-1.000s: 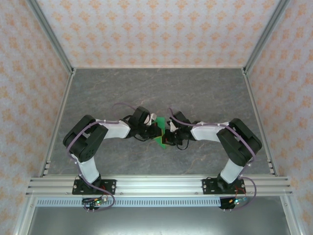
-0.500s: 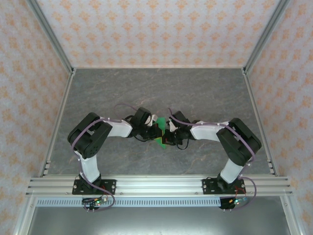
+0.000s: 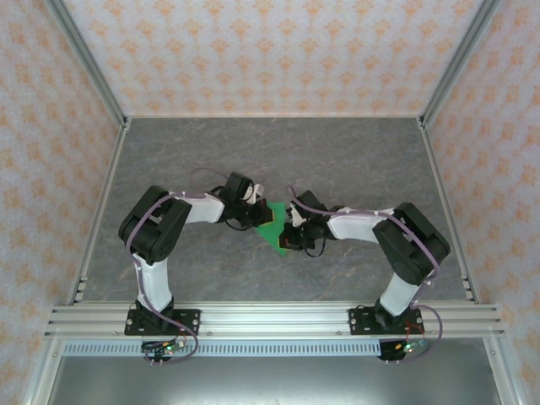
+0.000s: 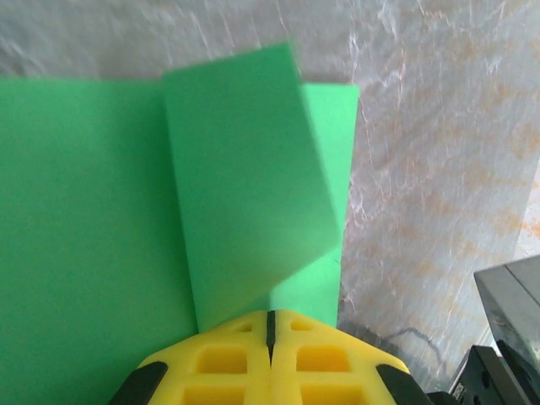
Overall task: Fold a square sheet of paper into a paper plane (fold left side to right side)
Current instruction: Fold the triangle at the center of the table.
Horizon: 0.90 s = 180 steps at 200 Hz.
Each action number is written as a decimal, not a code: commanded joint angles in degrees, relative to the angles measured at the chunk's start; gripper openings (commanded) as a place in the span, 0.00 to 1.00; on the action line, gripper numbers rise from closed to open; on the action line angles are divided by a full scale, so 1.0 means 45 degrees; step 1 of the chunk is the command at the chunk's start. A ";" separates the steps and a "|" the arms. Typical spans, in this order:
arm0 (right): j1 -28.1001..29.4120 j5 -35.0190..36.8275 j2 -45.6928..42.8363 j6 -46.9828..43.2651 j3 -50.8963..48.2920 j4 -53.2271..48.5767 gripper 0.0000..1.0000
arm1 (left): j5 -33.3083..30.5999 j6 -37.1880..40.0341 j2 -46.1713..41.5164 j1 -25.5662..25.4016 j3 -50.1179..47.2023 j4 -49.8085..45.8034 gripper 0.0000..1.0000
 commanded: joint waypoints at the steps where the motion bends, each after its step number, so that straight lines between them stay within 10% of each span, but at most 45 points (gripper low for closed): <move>1: -0.0030 0.1574 0.1085 -0.0292 -0.0963 -0.3175 0.00 | -0.1597 0.0846 0.0712 0.0667 0.0684 -0.0844 0.00; 180: -0.0030 0.0896 0.0497 -0.0174 -0.1227 -0.2291 0.00 | -0.0445 0.2486 0.3089 0.3268 0.5163 -0.3430 0.02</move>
